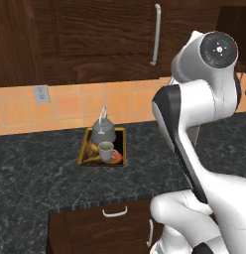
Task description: Pick the kettle from the counter and place it on the tray. Then pick the mug from the cabinet and place it on the tray. Then close the cabinet doors.
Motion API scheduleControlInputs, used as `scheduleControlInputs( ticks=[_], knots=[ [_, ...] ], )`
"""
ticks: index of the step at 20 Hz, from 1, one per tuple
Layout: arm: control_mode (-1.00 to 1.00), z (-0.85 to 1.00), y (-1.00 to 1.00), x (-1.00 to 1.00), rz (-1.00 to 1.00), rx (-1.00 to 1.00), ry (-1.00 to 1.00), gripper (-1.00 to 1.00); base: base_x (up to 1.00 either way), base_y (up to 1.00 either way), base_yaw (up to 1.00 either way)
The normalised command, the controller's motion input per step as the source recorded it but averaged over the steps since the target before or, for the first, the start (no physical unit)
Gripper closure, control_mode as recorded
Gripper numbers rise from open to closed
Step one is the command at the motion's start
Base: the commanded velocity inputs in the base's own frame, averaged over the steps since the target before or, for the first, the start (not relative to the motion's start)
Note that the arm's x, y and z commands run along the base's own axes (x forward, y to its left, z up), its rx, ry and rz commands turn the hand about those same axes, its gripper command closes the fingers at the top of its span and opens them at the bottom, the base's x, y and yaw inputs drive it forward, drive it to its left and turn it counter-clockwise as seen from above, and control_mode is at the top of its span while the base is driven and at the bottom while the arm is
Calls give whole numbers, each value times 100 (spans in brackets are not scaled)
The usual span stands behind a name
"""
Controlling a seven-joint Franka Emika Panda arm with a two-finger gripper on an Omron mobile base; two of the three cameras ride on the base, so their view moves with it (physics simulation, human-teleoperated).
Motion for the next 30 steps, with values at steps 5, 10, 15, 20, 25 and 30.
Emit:
scheduleControlInputs(
  ticks=[5,10,15,20,25,30],
  knots=[
    [-100,0,3,-74,-54,71,-26,-100,0,0,0],
    [-100,0,11,-59,-61,76,-34,-100,0,0,0],
    [-100,0,0,-58,-39,79,-40,-100,0,0,0],
    [-100,0,-7,-54,-15,68,-40,-100,0,0,0],
    [-100,0,-9,-48,-18,64,-37,-100,0,0,0],
    [-100,0,-10,-38,-23,59,-28,-100,0,0,0]
  ],
)
